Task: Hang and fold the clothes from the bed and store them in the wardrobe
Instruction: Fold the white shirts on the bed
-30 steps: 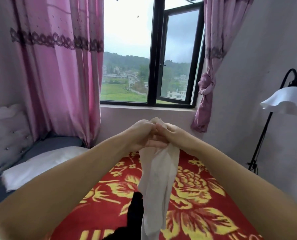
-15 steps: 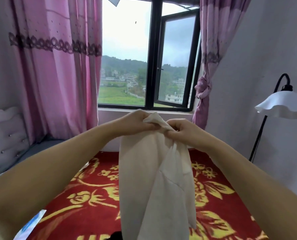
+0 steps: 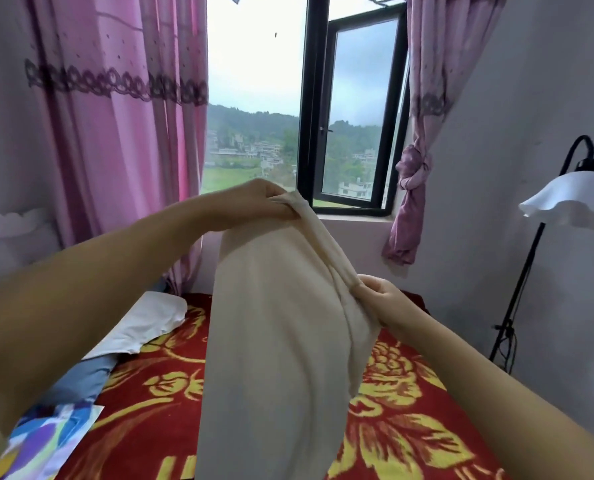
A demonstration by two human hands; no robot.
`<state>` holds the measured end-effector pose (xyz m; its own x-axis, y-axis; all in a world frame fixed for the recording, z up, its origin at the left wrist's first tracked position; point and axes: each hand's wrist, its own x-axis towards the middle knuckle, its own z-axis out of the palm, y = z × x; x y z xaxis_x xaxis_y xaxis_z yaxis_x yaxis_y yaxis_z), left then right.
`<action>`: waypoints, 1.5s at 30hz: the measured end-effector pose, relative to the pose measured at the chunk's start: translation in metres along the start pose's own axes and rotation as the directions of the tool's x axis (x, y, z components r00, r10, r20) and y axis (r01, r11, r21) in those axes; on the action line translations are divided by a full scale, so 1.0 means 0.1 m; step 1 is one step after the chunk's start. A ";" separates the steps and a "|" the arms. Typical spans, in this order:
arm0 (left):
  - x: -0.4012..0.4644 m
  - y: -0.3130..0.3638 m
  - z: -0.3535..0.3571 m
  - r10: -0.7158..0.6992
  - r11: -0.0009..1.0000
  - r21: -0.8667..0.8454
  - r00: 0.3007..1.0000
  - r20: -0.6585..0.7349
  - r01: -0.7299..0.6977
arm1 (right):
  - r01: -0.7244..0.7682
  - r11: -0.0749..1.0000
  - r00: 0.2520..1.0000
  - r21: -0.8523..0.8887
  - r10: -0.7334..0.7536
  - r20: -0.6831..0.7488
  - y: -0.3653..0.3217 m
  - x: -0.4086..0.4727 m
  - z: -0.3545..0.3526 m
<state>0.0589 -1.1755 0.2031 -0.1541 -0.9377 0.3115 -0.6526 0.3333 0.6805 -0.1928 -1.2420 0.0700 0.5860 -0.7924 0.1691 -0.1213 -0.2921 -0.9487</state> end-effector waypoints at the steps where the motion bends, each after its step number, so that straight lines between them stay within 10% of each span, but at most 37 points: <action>1: -0.01 -0.02 -0.05 -0.029 0.999 -0.020 0.999 -0.018 0.029 | 0.002 0.999 1.000 0.034 -0.002 0.001 0.02 -0.01 -0.03; 9: -0.13 -0.20 -0.31 -0.159 0.964 -0.200 0.983 0.093 0.175 | -0.102 0.966 0.974 0.240 0.048 0.221 0.33 0.02 -0.03; 16: -0.17 -0.20 -0.41 -0.231 0.955 -0.187 0.973 0.014 0.229 | 0.200 0.979 0.948 -0.048 -0.206 -0.241 0.21 0.17 0.14; 22: -0.47 -0.40 -0.55 -0.283 0.937 -0.255 0.945 -0.162 0.237 | 0.227 0.894 0.939 -0.386 -0.096 0.331 0.12 0.21 0.11; 28: -0.95 -0.80 -0.75 -0.386 0.904 -0.301 0.884 -0.264 0.304 | 0.056 0.847 0.888 -0.529 0.200 0.415 0.47 0.59 0.21; 35: -1.62 -1.81 -1.00 -0.549 0.808 -0.030 0.734 -0.401 0.588 | 0.079 0.724 0.931 -0.685 0.192 0.311 0.93 1.15 1.19; 41: -1.70 -2.65 -1.49 -0.358 0.703 0.118 0.492 -0.794 0.701 | 0.022 0.866 0.999 -0.499 0.003 0.050 0.75 2.01 2.32; 45: -1.85 -2.53 -1.99 -0.240 0.884 0.099 0.625 -0.743 0.458 | 0.086 0.920 0.992 -0.381 -0.117 -0.057 0.51 2.45 2.57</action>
<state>0.4005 -1.0665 0.1054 0.6117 -0.5925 0.5242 -0.7208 -0.1444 0.6780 0.1504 -1.3132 -0.0052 0.5499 -0.7820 0.2934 -0.3665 -0.5416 -0.7566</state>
